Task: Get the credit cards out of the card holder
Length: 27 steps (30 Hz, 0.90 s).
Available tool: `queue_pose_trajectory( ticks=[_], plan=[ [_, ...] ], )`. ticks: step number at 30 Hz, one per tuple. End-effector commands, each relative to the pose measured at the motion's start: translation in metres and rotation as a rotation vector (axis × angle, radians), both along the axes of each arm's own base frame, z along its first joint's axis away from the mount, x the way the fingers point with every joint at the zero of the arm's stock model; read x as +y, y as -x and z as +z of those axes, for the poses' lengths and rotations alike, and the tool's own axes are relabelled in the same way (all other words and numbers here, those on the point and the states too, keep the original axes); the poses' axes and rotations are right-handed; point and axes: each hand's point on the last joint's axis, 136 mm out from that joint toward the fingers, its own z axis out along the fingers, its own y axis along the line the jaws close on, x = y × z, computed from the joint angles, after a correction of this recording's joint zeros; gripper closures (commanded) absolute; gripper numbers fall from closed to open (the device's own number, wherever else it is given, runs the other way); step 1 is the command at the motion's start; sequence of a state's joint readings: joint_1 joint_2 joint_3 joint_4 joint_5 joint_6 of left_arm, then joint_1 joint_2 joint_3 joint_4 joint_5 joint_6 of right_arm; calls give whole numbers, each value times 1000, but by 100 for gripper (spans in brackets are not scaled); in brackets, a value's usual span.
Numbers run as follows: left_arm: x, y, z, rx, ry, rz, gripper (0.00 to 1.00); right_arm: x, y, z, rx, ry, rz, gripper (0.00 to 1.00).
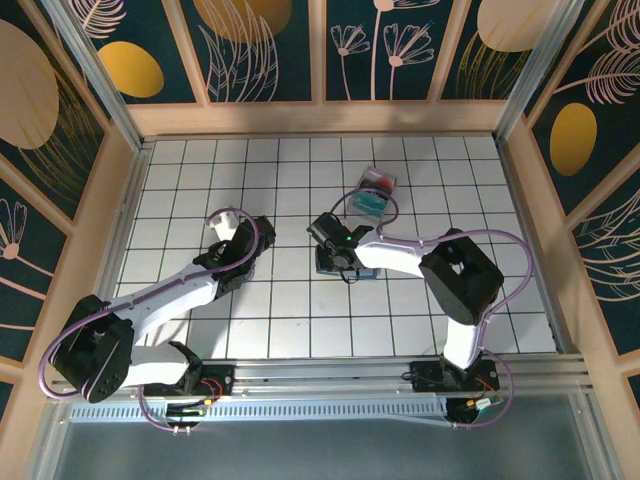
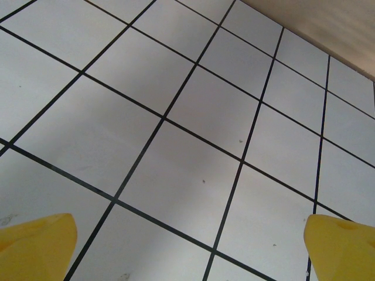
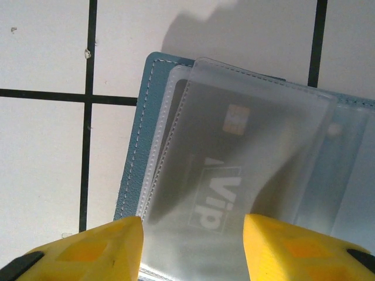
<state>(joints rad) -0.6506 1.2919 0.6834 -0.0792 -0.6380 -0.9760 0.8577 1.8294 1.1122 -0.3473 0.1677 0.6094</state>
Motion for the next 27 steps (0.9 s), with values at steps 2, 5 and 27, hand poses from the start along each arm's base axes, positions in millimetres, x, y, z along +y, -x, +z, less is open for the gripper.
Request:
queue_pose_trajectory(
  ticks=[2, 5, 27],
  plan=[
    [4, 1, -6, 7, -2, 26, 1, 4, -8, 8, -39, 8, -20, 49],
    [4, 1, -7, 14, -1, 25, 1, 4, -8, 8, -40, 10, -17, 47],
    [-3, -10, 8, 6, -32, 12, 1, -10, 13, -19, 34, 50, 4, 72]
  ],
)
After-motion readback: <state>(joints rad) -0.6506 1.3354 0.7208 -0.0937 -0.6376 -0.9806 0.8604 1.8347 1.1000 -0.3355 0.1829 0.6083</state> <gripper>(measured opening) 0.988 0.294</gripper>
